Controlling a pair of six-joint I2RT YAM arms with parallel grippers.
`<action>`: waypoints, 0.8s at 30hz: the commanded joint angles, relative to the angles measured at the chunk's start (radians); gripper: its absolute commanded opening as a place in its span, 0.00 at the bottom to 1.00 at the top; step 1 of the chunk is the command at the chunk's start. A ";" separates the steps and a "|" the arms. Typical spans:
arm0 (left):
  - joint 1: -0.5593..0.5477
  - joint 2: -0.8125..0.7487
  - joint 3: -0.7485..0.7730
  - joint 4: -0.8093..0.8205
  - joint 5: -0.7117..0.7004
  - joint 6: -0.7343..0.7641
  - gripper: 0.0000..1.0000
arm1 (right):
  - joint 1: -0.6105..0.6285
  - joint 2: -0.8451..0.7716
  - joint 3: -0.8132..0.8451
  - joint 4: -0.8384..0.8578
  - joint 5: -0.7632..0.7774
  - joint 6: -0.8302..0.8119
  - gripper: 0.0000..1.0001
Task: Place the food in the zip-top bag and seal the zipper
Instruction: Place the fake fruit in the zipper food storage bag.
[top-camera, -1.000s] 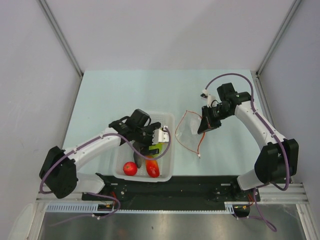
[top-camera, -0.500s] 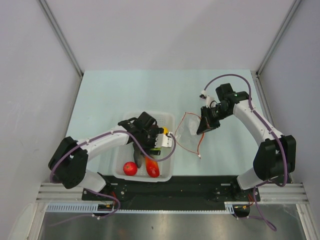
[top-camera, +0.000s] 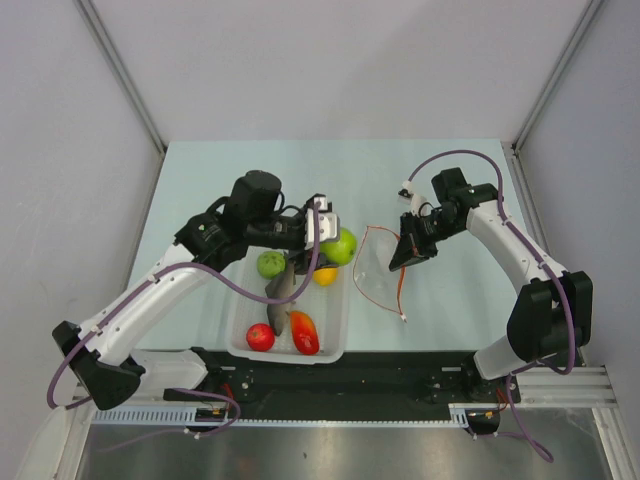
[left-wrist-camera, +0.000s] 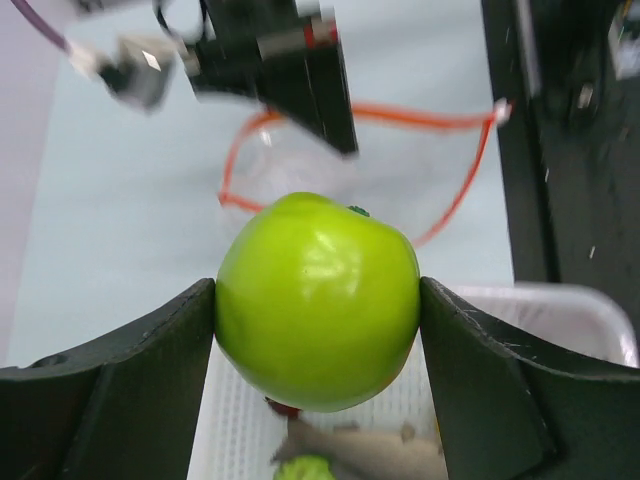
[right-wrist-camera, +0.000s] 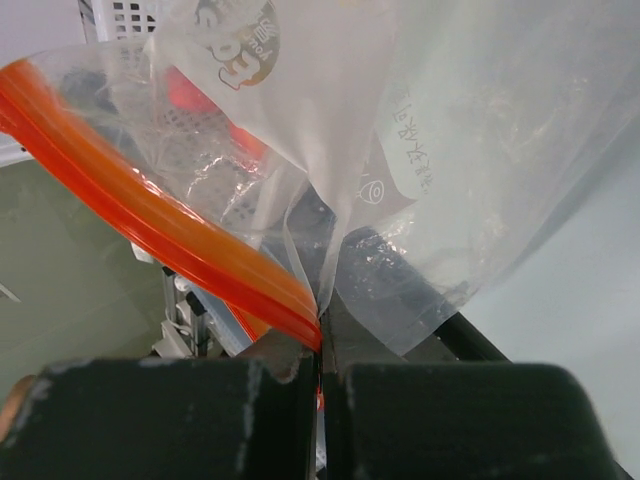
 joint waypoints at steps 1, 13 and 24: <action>-0.059 0.059 0.128 0.166 0.096 -0.274 0.45 | -0.002 -0.026 0.004 -0.006 -0.041 0.025 0.00; -0.188 0.246 0.067 0.232 -0.043 -0.259 0.66 | -0.013 -0.026 0.001 -0.029 -0.070 0.005 0.00; -0.182 0.081 -0.073 0.224 -0.043 -0.106 1.00 | -0.039 -0.014 -0.005 -0.043 -0.115 -0.015 0.00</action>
